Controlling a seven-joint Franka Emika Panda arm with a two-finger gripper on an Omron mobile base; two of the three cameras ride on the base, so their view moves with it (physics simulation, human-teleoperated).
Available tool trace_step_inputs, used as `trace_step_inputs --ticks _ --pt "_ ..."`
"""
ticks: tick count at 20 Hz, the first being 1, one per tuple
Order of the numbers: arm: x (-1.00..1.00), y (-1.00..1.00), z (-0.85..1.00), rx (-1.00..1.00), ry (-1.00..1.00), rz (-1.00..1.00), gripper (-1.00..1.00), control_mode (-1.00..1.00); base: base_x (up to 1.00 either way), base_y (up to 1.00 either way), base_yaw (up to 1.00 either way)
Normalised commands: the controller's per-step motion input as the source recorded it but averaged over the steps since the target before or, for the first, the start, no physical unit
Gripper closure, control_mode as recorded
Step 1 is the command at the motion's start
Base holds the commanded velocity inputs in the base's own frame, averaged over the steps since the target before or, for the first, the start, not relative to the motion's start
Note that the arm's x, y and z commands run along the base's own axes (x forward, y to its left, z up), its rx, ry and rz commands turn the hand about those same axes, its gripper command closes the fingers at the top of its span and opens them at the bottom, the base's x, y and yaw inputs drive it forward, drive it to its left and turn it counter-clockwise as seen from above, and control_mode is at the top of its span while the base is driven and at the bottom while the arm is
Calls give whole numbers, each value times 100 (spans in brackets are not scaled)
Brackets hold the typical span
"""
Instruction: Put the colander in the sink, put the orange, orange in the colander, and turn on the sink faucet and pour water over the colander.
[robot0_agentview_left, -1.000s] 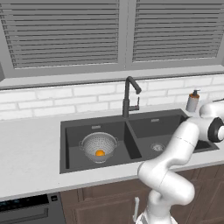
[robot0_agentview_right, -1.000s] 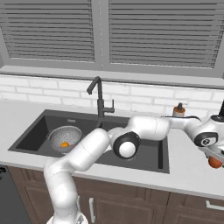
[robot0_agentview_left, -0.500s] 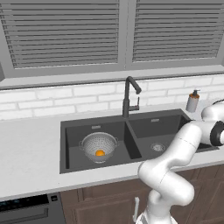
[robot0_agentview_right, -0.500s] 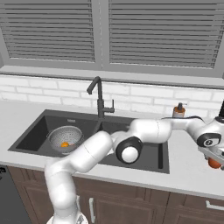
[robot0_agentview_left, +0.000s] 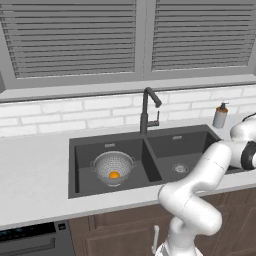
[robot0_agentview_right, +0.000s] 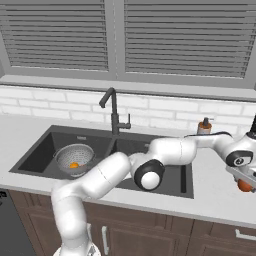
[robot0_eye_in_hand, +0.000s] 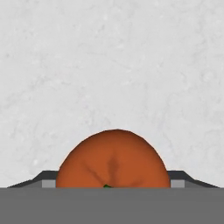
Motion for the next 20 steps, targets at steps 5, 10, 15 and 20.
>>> trace_step_inputs --ticks 5,10,15,20 --pt "-31 28 -1 0 5 0 100 -100 0 0 0" --pt "-44 52 31 -1 0 4 100 -100 0 0 0" --pt "-33 86 26 0 0 20 100 -100 0 0 0" --pt "-32 100 21 -11 -1 22 100 -100 0 0 0"
